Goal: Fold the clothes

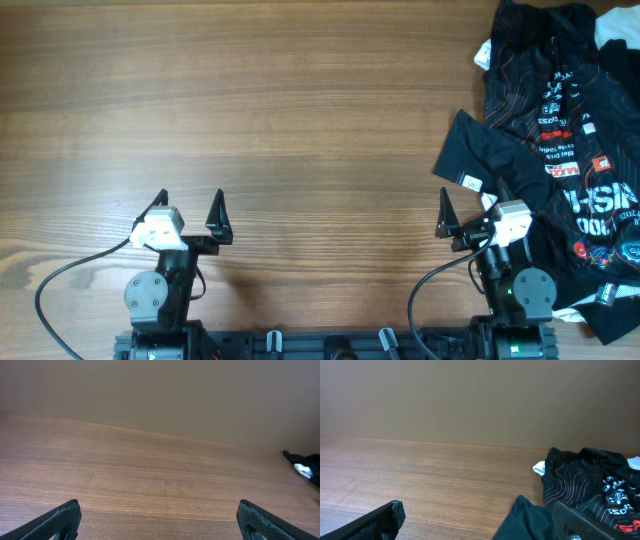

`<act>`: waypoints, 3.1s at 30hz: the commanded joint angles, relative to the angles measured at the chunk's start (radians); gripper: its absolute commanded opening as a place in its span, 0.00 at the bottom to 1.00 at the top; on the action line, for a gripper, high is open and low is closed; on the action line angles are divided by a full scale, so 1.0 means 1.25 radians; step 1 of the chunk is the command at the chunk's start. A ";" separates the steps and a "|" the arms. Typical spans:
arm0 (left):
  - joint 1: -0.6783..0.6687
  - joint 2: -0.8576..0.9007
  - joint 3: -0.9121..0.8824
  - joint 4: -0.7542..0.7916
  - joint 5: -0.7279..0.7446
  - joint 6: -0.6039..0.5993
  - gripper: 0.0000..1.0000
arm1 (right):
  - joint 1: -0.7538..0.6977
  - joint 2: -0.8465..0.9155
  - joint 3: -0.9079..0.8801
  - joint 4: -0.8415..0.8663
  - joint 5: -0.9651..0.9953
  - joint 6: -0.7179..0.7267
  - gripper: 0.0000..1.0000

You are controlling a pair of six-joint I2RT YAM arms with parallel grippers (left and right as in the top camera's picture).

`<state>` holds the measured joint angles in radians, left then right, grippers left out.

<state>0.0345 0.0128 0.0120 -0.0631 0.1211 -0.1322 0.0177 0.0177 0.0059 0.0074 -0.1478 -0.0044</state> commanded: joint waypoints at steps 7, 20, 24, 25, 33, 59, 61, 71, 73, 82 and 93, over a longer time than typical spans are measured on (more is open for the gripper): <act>-0.004 -0.006 -0.005 -0.001 0.007 0.010 1.00 | 0.002 -0.002 0.000 0.002 0.016 0.009 1.00; -0.004 -0.005 -0.005 -0.001 0.007 0.010 1.00 | 0.002 -0.002 0.000 0.002 0.016 0.009 1.00; -0.004 -0.005 -0.005 -0.001 0.012 0.010 1.00 | 0.002 -0.002 0.000 0.004 0.013 0.027 1.00; -0.004 -0.005 -0.005 0.000 0.016 0.010 1.00 | 0.002 -0.002 0.000 0.005 0.013 0.027 1.00; -0.004 -0.004 0.002 -0.001 0.016 0.010 1.00 | 0.002 0.035 0.051 -0.064 0.068 0.027 1.00; -0.004 0.804 0.528 -0.318 0.022 -0.047 1.00 | -0.026 1.257 0.696 -0.309 0.213 0.045 1.00; -0.004 0.804 0.528 -0.318 0.022 -0.047 1.00 | -0.026 1.339 0.696 -0.265 0.206 0.045 1.00; -0.004 0.804 0.528 -0.309 0.031 -0.047 1.00 | -0.026 1.371 0.739 -0.329 0.181 0.047 0.04; -0.004 0.804 0.528 -0.290 0.056 -0.047 1.00 | -0.024 1.301 0.812 -0.401 0.079 0.044 0.04; -0.004 0.804 0.528 -0.269 0.074 -0.047 1.00 | 0.312 1.188 0.922 -0.434 -0.218 0.142 0.04; -0.004 0.804 0.528 -0.170 0.149 -0.048 1.00 | 0.481 1.204 0.922 -0.251 0.121 0.150 1.00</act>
<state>0.0345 1.0164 0.6540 -0.3061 0.2699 -0.1856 0.6704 1.5520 1.1481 -0.2501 -0.2207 0.1860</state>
